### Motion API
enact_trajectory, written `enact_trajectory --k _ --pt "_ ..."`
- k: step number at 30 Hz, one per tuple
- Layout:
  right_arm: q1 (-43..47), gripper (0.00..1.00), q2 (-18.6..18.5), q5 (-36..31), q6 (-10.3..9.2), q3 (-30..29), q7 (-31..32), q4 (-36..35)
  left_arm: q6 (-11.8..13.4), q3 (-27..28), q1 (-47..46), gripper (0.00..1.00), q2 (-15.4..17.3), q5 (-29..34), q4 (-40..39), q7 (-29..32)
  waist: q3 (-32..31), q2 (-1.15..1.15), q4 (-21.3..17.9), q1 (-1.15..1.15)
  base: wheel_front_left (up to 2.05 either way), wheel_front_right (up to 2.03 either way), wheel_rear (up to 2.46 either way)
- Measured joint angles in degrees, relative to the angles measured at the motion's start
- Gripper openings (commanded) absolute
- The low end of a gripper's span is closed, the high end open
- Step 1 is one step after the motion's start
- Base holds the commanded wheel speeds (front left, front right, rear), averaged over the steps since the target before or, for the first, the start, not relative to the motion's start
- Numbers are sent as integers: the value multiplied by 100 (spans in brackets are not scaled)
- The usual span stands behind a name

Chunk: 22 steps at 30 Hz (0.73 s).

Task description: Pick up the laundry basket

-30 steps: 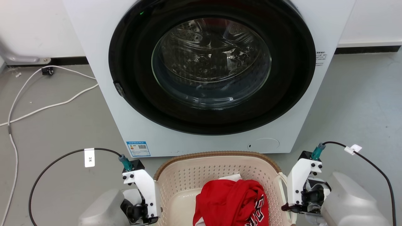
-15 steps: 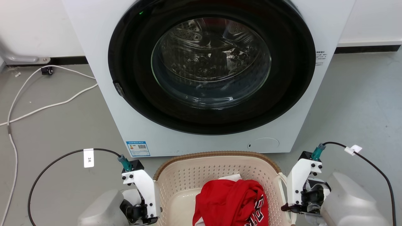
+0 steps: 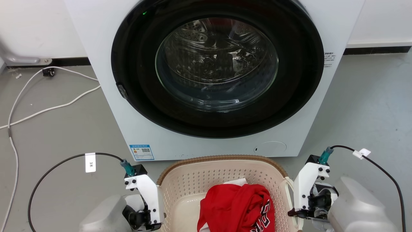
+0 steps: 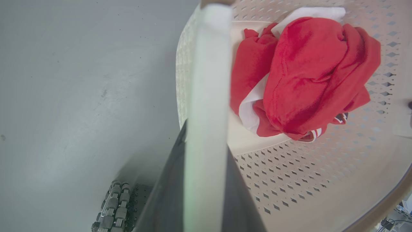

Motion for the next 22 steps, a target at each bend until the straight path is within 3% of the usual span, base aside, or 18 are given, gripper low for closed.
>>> enact_trajectory --k 22 --pt "66 0 67 -338 -1 -370 71 0 0 -166 -2 0 33 -160 1 -45 -5 0 -1 0 0 0 0"
